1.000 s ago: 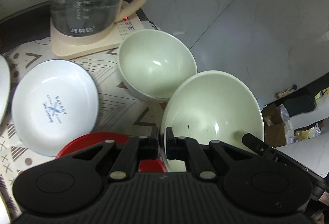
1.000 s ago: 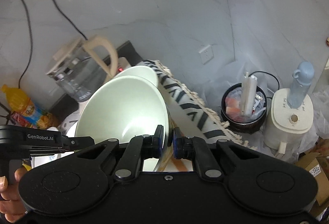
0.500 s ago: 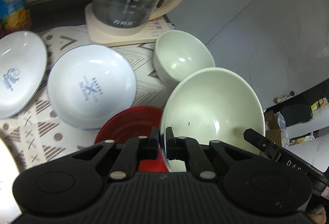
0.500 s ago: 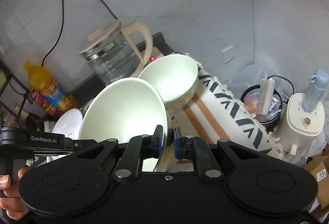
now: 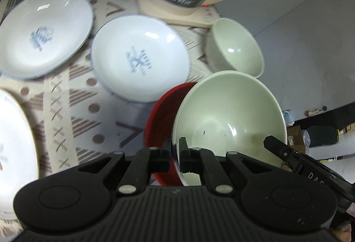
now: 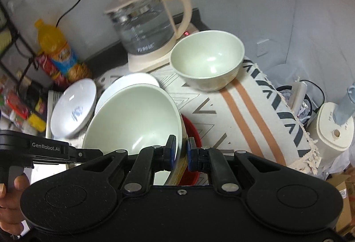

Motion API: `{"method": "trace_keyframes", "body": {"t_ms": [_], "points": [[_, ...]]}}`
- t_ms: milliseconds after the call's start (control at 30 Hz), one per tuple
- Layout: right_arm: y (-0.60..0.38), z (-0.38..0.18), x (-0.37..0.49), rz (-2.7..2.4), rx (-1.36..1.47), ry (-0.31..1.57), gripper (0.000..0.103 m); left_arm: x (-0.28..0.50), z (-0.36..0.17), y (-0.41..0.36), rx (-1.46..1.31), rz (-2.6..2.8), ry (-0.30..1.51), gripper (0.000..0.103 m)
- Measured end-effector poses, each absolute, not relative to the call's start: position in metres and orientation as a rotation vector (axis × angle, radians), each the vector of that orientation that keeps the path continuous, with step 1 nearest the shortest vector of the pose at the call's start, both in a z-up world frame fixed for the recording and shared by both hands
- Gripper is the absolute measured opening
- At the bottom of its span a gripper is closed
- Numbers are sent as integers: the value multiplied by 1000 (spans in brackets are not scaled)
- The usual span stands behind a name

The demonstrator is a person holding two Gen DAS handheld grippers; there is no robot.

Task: Organize plates and bowls
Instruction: 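Lift the pale green bowl with the right gripper over the red bowl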

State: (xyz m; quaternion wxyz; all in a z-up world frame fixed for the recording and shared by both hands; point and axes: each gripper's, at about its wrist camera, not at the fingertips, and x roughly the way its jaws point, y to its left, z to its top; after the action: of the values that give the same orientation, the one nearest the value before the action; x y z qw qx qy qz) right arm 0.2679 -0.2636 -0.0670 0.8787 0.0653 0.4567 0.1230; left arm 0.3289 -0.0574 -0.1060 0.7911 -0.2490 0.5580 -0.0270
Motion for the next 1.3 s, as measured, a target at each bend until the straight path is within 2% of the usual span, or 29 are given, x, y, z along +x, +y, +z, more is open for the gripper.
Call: {"method": "trace_keyframes", "body": {"t_ms": [600,900,1000,1067,1133,1300], "points": [[-269,-95,284,232,166,994,7,340,-131,-61,-522,-30,1259,5],[-269,-99,290,238,158,1002,8,351,-126,-50,-607,5,1314,13],[-269,-100,292,248,153,1003,8,351,-115,-49,-604,5,1308,20],[-267,-99,293,253,142,1002,8,350,-105,-48,-582,12,1282,34],[-265,-99,293,259,131,1003,8,349,-98,-47,-557,28,1250,40],[-256,-100,295,270,56,993,7,352,-102,-40,-594,60,1255,43]]}}
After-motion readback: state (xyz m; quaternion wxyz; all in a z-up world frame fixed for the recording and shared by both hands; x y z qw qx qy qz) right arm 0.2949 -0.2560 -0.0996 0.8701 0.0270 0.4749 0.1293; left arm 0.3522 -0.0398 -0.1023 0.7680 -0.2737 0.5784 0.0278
